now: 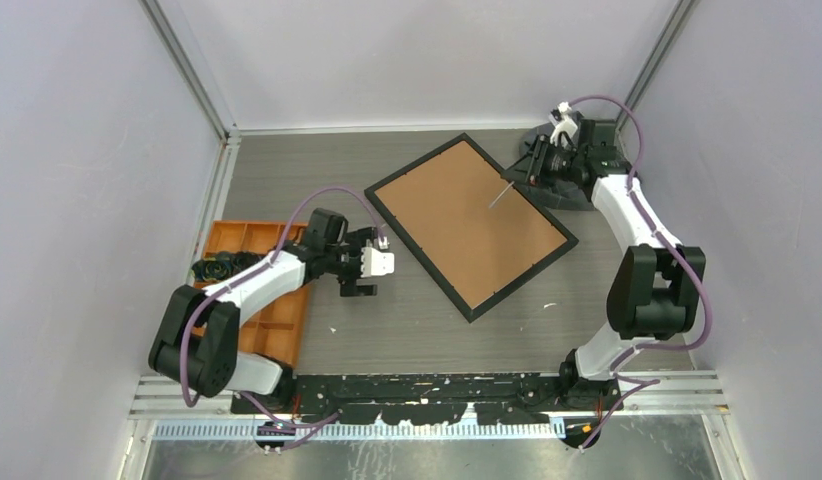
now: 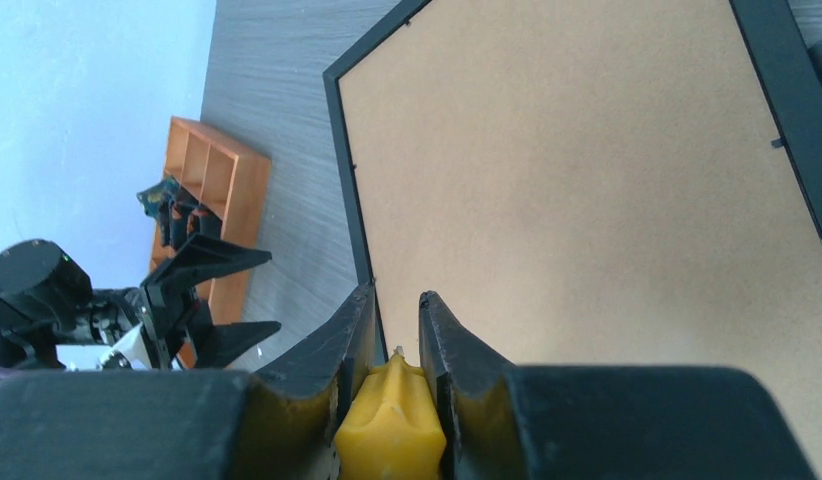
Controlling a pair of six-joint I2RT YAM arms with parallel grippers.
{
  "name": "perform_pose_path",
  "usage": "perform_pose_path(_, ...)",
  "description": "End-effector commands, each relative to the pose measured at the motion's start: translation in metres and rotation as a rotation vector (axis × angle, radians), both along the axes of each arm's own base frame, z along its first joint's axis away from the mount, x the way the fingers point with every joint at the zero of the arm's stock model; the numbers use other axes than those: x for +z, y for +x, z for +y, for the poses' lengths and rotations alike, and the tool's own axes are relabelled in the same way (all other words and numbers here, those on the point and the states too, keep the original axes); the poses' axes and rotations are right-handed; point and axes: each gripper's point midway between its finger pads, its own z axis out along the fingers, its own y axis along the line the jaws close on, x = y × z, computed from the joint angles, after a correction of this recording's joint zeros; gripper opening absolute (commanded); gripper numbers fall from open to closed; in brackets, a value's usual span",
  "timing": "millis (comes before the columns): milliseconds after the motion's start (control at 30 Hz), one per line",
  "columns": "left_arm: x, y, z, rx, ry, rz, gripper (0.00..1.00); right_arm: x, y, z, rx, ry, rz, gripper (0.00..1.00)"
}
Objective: Take the photo out of the frame
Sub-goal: Adjust the screwdriver.
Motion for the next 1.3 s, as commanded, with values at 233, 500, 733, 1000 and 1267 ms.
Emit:
perform_pose_path(233, 0.018, 0.051, -0.015, -0.045, -0.088, -0.102, 1.00, -0.015, 0.055, 0.012, -0.082, 0.058, -0.033, 0.01)
perform_pose_path(500, 0.022, 0.064, -0.033, -0.081, -0.110, -0.044, 1.00, -0.042, 0.054, 0.077, 0.070, 0.034, -0.039, 0.01)
perform_pose_path(733, 0.004, 0.064, -0.051, -0.075, -0.074, -0.047, 1.00, -0.055, 0.041, 0.126, 0.176, 0.036, -0.091, 0.01)
perform_pose_path(1000, 0.002, 0.066, -0.073, -0.039, -0.113, -0.008, 0.98, -0.075, 0.034, 0.147, 0.201, 0.051, -0.113, 0.01)
perform_pose_path(1267, -0.017, 0.072, -0.079, -0.006, -0.079, -0.031, 0.94, -0.085, 0.017, 0.153, 0.251, 0.084, -0.171, 0.01)
